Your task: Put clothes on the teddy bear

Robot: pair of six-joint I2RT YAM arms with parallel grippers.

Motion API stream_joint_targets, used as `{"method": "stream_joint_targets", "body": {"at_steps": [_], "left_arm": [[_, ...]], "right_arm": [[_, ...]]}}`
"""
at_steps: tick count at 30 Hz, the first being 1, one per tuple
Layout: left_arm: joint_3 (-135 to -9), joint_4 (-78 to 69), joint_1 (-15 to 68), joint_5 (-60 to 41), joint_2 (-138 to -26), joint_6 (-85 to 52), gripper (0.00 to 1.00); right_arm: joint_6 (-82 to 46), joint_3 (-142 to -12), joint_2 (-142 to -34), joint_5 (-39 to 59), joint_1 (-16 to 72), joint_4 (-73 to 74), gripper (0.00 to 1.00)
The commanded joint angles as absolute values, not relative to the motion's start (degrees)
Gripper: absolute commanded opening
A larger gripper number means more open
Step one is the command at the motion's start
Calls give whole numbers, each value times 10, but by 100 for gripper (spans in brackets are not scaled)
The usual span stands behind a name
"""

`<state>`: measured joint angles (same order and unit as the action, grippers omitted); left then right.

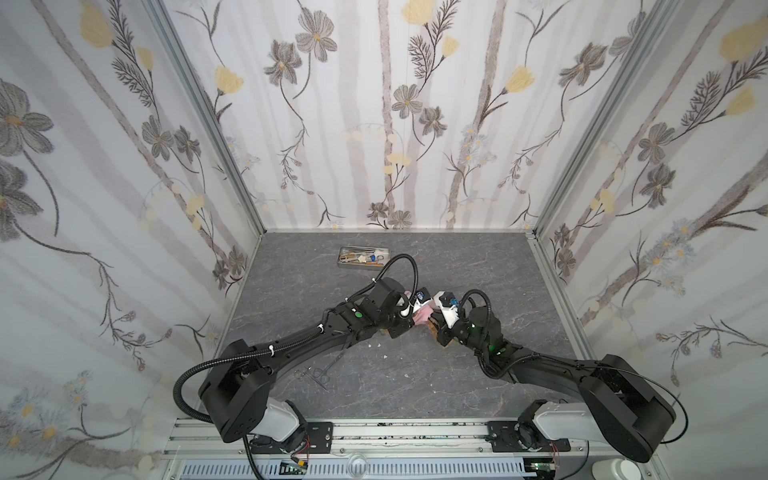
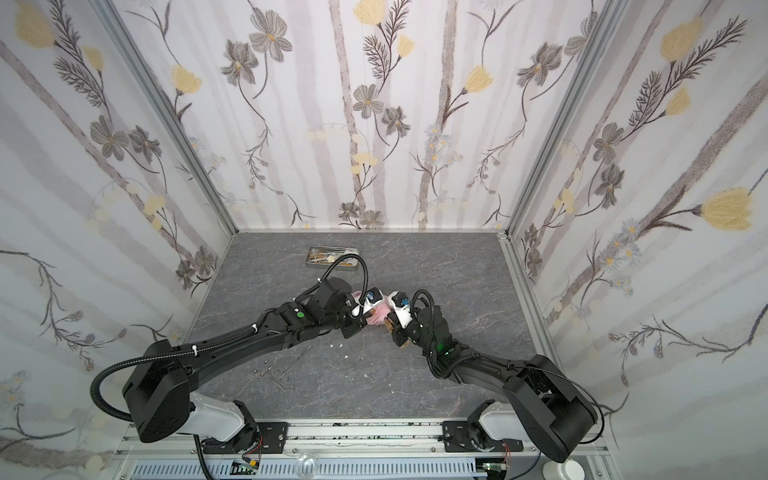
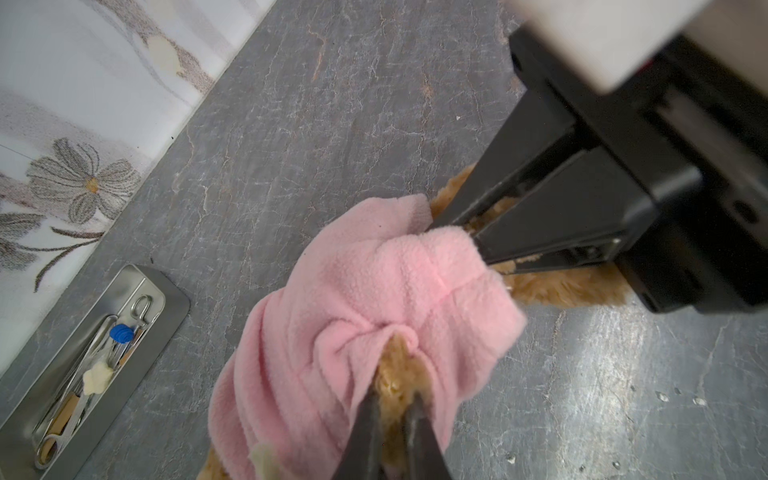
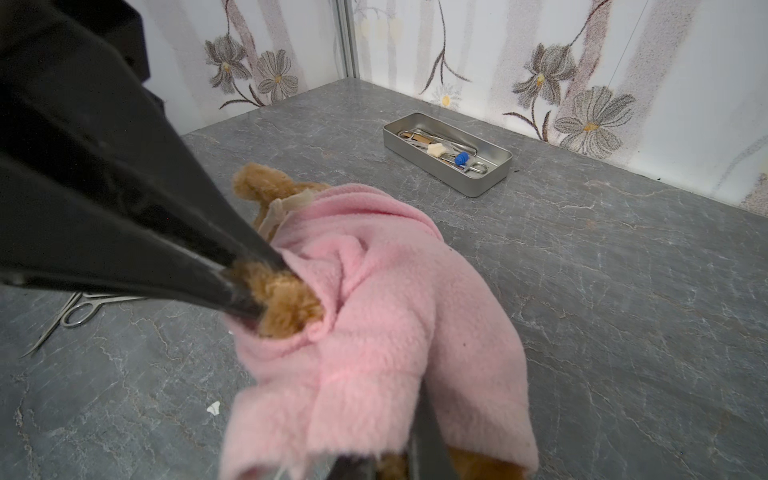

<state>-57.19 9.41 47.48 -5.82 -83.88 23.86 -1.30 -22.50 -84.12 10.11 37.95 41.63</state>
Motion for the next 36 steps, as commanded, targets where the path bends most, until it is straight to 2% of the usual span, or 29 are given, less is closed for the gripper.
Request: {"method": "stream_joint_targets", "body": {"at_steps": [1,6,14,22,26,32,36], "left_arm": [[-557,25,467,-36,-823,167,0],[-437,-237,411,-165,-716,-72,0],[-421,-278,403,-198,-656,-209,0],[-396,-325,408,-247,-659,-318,0],[-413,-257,461,-204,-677,-215,0],[-428,-117,468,-79,-692,-48,0],[-417,-103,469,-81,-692,16,0]], "right_arm": [[-44,-219,-842,114,381,490,0],[-55,-208,-845,46,376,458,0],[-103,-198,-864,-20,382,456,0],[-95,-216,-898,-28,390,450,0],[-69,-223,-896,15,390,463,0],[-9,-235,-862,61,388,409,0],[24,-248,-854,89,382,351,0]]}}
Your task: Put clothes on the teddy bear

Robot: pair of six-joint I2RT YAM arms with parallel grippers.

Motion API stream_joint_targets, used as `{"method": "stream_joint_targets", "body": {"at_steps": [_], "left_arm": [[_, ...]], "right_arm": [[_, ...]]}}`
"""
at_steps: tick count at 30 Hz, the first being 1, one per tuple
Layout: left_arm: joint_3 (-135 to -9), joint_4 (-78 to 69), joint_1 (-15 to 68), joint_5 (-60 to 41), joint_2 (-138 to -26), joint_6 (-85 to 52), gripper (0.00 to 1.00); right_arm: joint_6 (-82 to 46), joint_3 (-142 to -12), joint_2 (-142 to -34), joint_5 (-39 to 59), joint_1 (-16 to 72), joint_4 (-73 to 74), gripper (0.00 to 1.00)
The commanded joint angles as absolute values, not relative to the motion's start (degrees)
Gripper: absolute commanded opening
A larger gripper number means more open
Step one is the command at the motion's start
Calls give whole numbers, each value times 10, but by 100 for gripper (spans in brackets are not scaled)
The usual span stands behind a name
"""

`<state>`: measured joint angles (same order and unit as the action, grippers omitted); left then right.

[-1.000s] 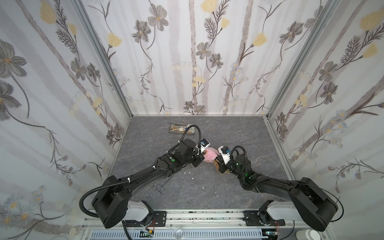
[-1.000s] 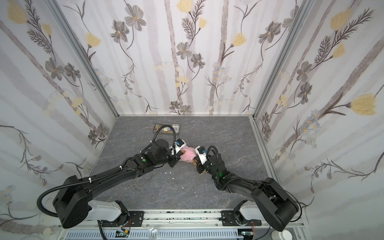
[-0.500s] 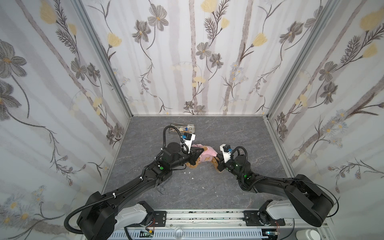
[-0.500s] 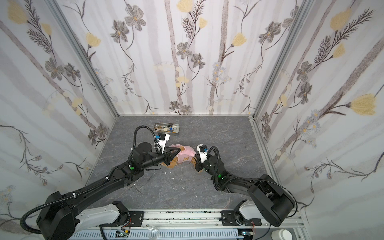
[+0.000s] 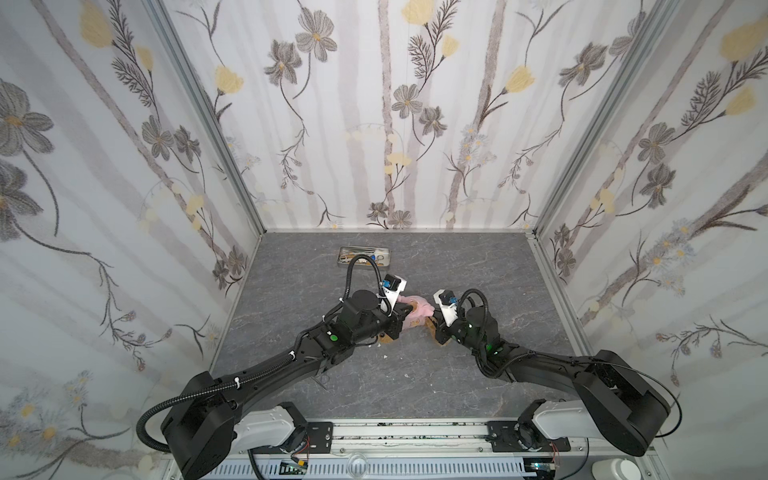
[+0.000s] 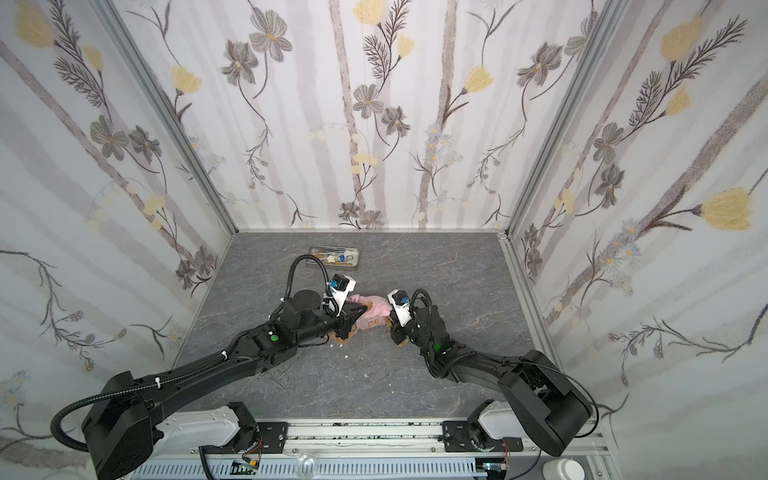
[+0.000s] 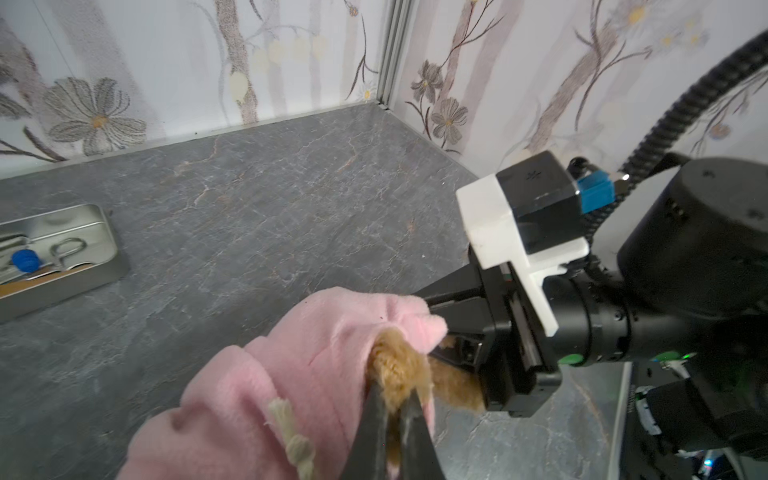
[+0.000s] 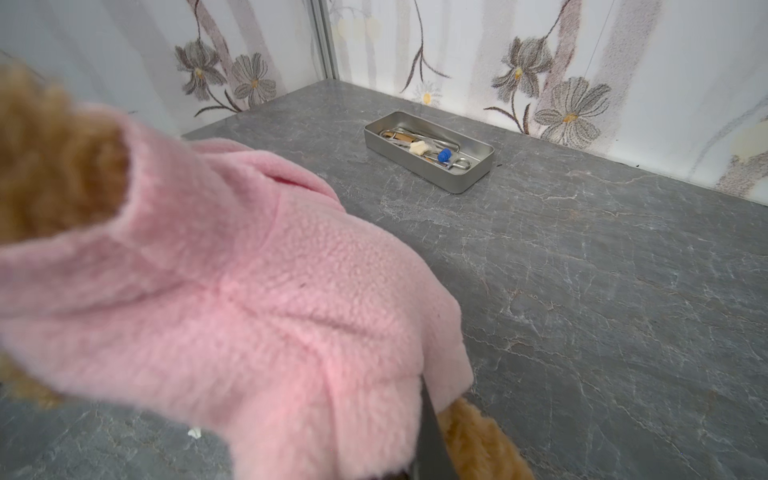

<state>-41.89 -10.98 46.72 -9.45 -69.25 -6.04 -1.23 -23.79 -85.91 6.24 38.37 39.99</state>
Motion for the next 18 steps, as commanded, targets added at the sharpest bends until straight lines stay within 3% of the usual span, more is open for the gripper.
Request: {"method": "stream_joint_targets", "body": {"at_steps": [1,3,6,18], "left_arm": [[-417,-96,468,-90,-690,30,11],[-422,-77,468,-103,-685,65,27],[-431,-47,469,-96,-671,120,34],[-513,75,467,-106,-704,297,31]], "right_arm": [[30,-252,-853,97,381,341,0],[34,-254,-851,105,381,331,0],[34,-254,-852,113,381,332,0],[28,-258,-870,122,381,344,0]]}}
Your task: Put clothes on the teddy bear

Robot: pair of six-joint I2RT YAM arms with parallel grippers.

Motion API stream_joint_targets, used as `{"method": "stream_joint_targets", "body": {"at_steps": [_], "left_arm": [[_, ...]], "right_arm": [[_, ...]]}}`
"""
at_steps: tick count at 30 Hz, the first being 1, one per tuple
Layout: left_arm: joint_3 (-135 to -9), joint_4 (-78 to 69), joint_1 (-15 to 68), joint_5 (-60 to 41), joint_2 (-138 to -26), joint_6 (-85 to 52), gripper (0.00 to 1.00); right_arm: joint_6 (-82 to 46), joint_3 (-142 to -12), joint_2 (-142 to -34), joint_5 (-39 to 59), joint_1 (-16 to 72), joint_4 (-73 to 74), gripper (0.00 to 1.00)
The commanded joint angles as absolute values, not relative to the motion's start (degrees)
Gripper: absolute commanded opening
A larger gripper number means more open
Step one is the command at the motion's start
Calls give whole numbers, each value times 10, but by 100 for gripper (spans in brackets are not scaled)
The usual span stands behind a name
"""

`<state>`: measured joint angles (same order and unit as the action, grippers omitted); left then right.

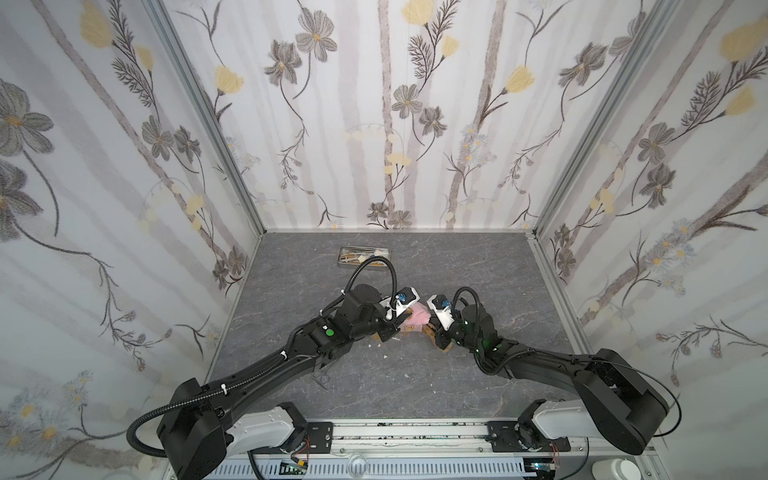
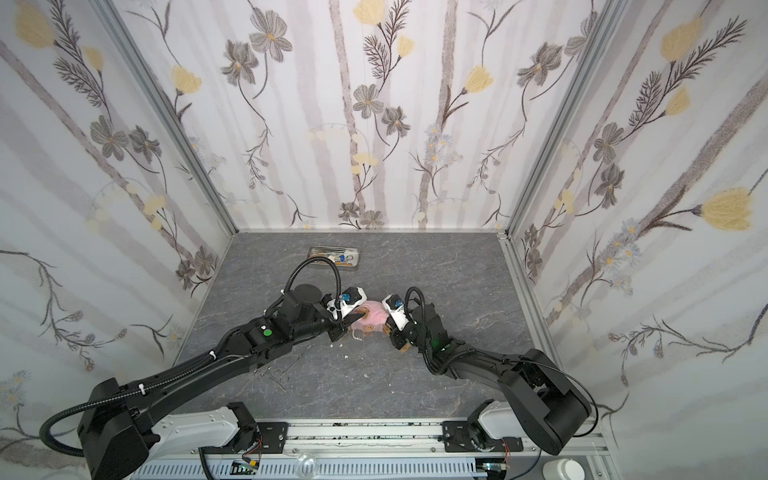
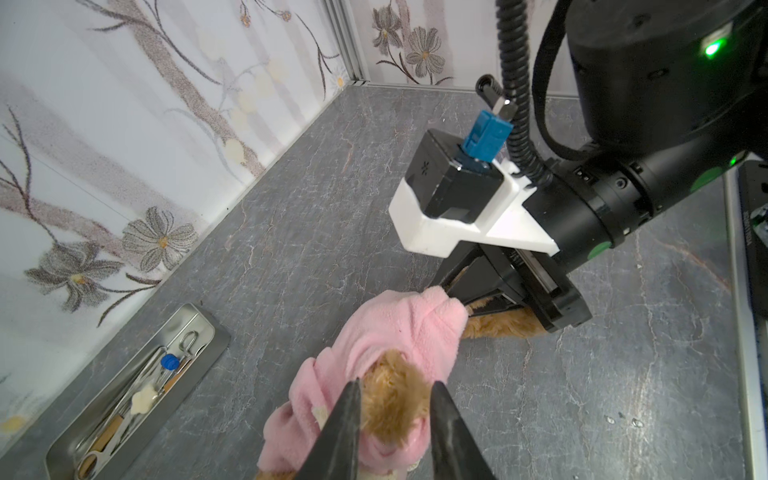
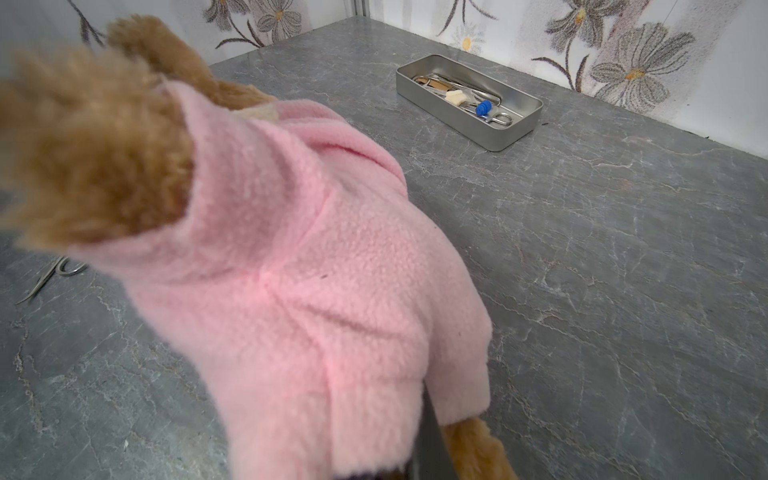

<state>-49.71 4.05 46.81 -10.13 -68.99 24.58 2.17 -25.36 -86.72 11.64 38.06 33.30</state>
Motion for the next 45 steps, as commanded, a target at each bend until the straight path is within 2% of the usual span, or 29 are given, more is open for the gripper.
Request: {"method": "stream_joint_targets", "body": {"at_steps": [1,6,17,19,21,23,25,29,34,37,40,45], "left_arm": [[-522,81,467,-110,-715,298,33],[-544,89,467,-111,-758,294,36],[-544,94,467,-100,-780,292,22],[-541,94,467,-89,-784,293,15],[-544,93,468,-72,-787,284,1],[-554,84,466,-41,-789,243,0],[-566,54,461,0,-797,138,0],[-569,29,455,-7,-804,-1,0],[-561,25,455,-35,-802,-73,0],[-559,24,455,-48,-801,-109,0],[-560,25,456,-55,-803,-141,0],[-568,25,456,-73,-805,-185,0]], "right_arm": [[27,-258,-871,123,381,343,0],[29,-258,-871,121,380,341,0],[24,-245,-862,116,379,348,0],[22,-246,-861,115,379,347,0],[22,-248,-859,111,378,343,0],[19,-252,-859,84,378,326,0],[9,-266,-860,34,377,290,12],[7,-273,-835,7,375,259,42],[29,-266,-755,10,375,257,58],[44,-267,-711,16,375,258,78],[53,-271,-684,52,380,271,79],[40,-254,-703,84,414,375,74]]}}
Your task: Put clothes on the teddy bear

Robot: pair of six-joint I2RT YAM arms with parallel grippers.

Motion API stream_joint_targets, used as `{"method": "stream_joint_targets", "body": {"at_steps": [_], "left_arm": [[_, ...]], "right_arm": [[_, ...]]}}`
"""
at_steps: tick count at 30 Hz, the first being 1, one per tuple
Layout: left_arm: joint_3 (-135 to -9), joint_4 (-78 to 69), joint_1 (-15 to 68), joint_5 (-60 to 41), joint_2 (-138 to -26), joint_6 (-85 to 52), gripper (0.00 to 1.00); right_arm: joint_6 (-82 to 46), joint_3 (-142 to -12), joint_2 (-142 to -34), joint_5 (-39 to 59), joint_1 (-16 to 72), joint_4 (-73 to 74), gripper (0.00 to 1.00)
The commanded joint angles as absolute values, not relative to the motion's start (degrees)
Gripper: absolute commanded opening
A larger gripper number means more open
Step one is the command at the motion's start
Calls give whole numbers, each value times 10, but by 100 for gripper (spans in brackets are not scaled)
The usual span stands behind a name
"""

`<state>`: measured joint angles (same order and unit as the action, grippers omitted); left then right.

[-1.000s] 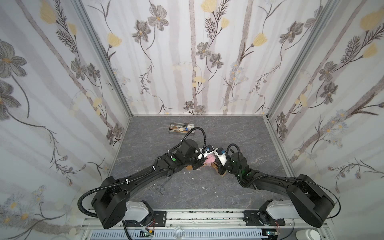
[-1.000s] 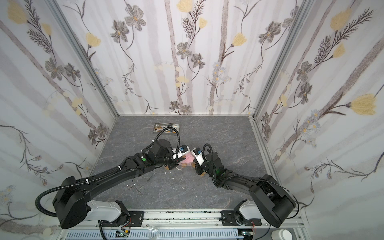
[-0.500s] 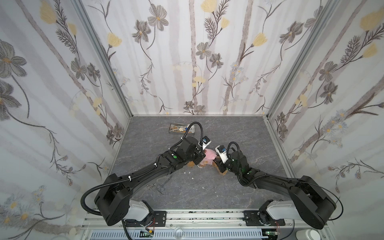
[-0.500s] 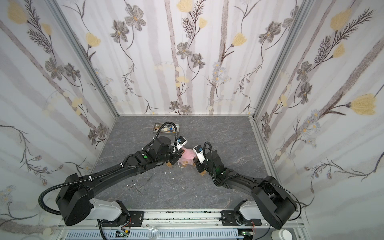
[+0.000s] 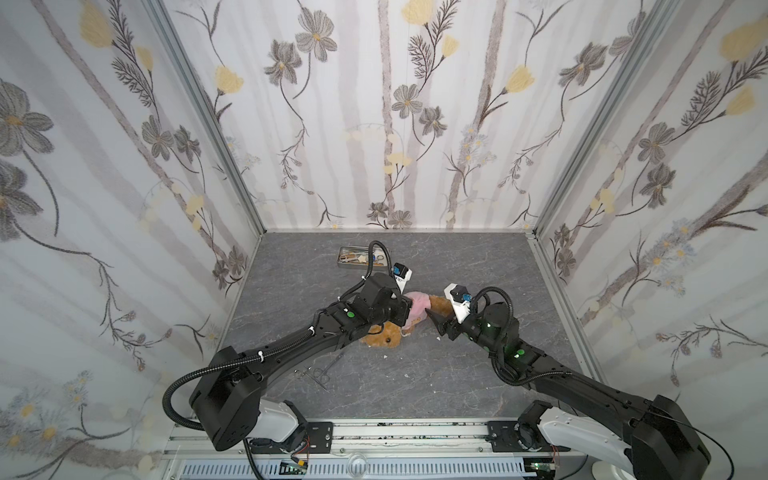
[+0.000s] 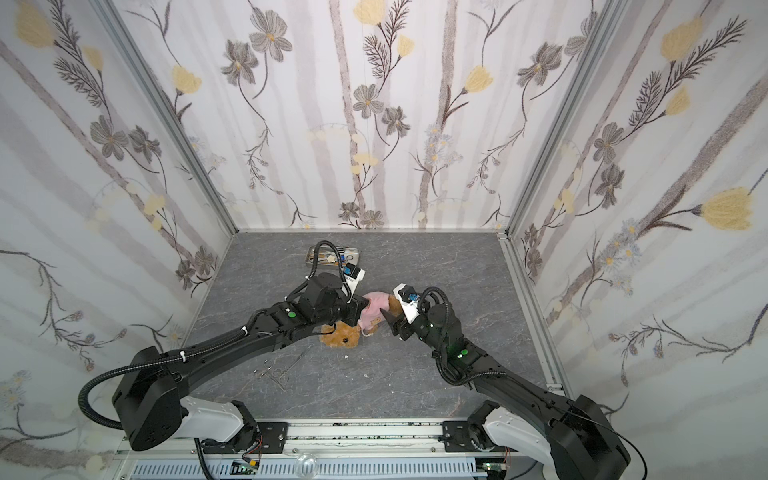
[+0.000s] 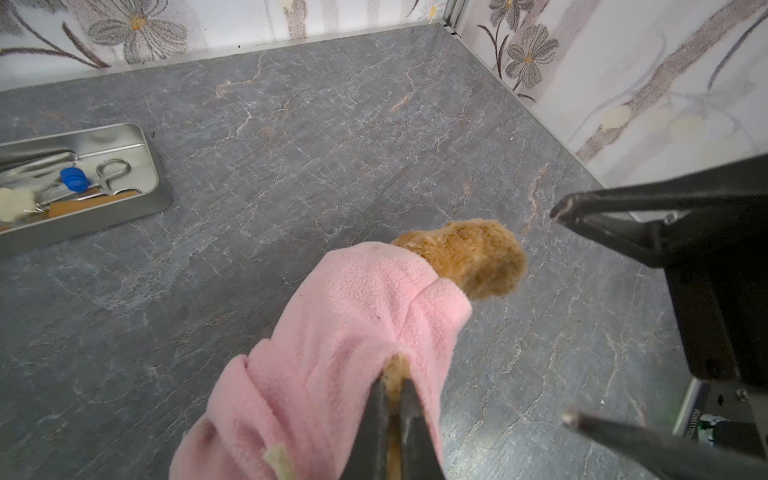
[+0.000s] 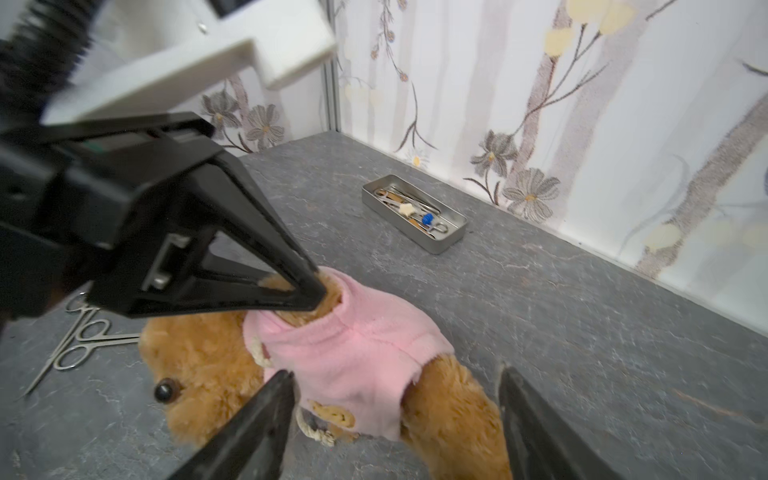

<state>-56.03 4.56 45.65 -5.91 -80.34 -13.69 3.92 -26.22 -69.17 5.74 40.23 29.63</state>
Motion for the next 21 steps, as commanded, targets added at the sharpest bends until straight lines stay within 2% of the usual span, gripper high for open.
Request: {"method": "stream_joint_targets", "body": {"at_steps": [1,8,16,21], "left_arm": [[-569,25,456,-75,-806,-190,0],[-576,25,456,-98,-811,-217,0],[-587,24,456,-113,-821,-229,0],[-588,24,455,-124,-815,-232,0]], "right_arm": [[40,-251,-713,84,420,396,74],[35,-241,-811,99,433,532,70],[36,-252,-910,105,435,617,65],[22,-247,-982,73,435,674,51]]}}
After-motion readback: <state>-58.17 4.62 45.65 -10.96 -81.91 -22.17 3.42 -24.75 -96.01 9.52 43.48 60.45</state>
